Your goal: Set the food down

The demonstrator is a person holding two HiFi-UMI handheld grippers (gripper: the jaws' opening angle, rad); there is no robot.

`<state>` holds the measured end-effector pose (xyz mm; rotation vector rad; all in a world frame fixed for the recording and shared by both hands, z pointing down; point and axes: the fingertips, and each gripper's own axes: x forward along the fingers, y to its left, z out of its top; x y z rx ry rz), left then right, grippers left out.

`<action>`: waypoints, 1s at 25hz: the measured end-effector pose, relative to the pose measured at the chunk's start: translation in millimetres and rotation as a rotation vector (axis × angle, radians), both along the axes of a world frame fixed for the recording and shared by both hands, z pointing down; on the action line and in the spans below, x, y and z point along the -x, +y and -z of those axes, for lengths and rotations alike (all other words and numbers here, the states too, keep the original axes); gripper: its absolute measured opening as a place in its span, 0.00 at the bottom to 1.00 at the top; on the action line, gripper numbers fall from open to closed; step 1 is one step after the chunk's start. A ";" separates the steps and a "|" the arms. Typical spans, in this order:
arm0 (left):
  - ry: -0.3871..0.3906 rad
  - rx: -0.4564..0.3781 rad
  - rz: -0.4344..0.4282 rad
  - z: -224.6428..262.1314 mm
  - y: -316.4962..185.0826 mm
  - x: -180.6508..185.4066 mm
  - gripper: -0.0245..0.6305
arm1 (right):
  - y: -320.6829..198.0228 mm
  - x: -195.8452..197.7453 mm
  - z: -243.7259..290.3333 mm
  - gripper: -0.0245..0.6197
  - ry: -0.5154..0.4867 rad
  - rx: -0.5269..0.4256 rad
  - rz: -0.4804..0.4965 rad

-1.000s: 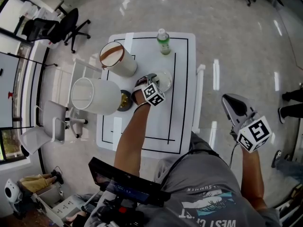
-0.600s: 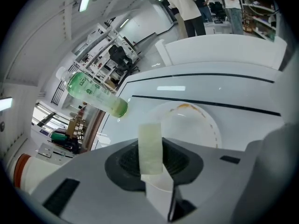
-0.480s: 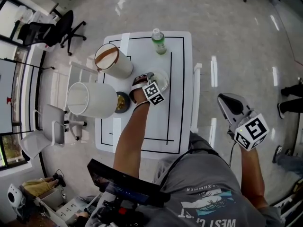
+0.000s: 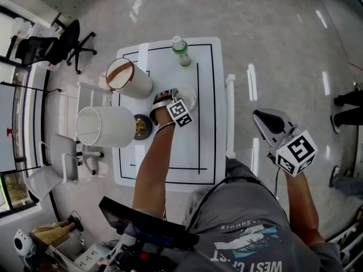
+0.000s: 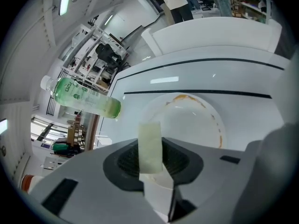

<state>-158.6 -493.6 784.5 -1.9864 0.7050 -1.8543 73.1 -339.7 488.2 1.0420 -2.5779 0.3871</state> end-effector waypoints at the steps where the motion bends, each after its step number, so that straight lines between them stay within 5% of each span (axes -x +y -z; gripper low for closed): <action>1: -0.003 0.005 0.000 -0.8 0.8 0.4 0.18 | 0.1 0.2 -0.6 0.05 0.000 0.002 -0.001; 25: 0.146 0.102 0.020 24.1 33.6 -13.5 0.30 | 18.1 19.9 2.8 0.05 -0.001 0.012 0.003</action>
